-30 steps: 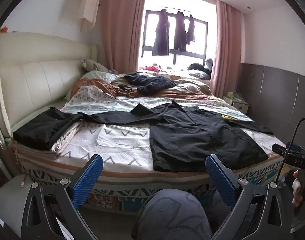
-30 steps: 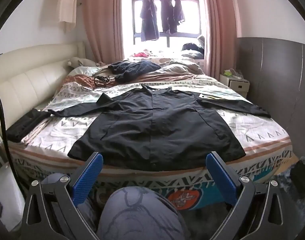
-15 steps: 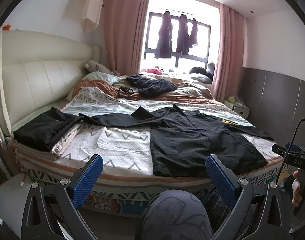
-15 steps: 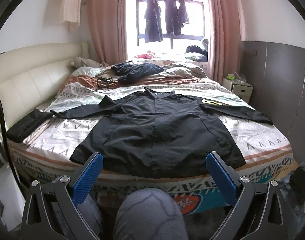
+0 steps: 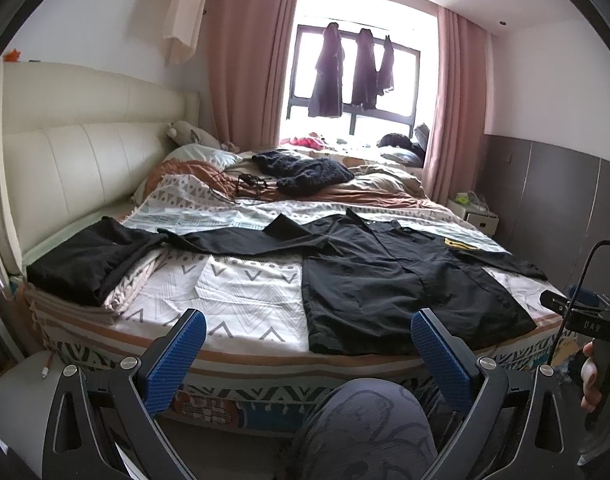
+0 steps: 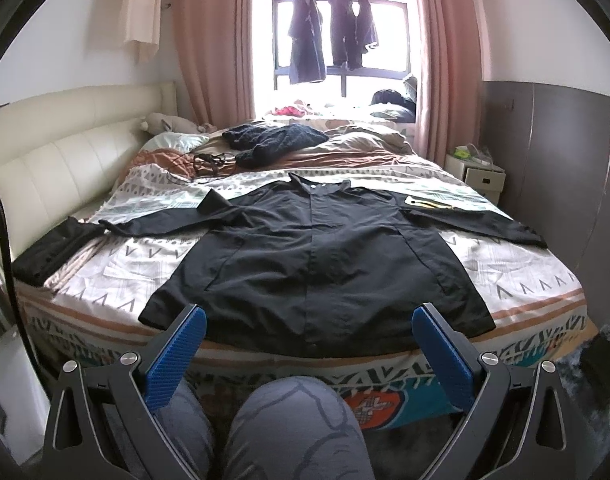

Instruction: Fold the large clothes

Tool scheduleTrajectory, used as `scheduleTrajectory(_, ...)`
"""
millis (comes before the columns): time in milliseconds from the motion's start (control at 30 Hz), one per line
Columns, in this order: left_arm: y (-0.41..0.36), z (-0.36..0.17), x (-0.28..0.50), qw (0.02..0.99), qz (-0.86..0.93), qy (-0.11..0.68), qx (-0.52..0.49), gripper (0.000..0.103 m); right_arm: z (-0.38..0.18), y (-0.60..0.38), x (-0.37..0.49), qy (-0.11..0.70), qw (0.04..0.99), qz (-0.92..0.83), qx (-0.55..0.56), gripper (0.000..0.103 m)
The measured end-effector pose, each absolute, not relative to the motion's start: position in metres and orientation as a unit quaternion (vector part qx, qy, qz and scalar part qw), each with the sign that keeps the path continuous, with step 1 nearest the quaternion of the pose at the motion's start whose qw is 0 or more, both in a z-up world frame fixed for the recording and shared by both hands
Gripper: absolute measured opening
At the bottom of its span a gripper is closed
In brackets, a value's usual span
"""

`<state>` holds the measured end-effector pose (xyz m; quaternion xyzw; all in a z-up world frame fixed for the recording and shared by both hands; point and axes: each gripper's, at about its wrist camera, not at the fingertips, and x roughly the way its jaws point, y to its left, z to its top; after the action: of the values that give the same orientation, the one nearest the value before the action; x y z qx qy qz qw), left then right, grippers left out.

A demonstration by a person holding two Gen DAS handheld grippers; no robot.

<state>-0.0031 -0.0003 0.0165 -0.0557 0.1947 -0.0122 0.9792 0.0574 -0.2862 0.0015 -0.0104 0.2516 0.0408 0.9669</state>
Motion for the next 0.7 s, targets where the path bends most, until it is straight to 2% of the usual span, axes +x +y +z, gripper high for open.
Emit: scheduleTrajectory(700, 0.0005, 0.0183, -0.003, 0.98, -0.013, 0.194, -0.053, 0.103, 0.0015, -0.2914, 0.0557, 0.248, 0.968, 0.035, -0.001, 0.103)
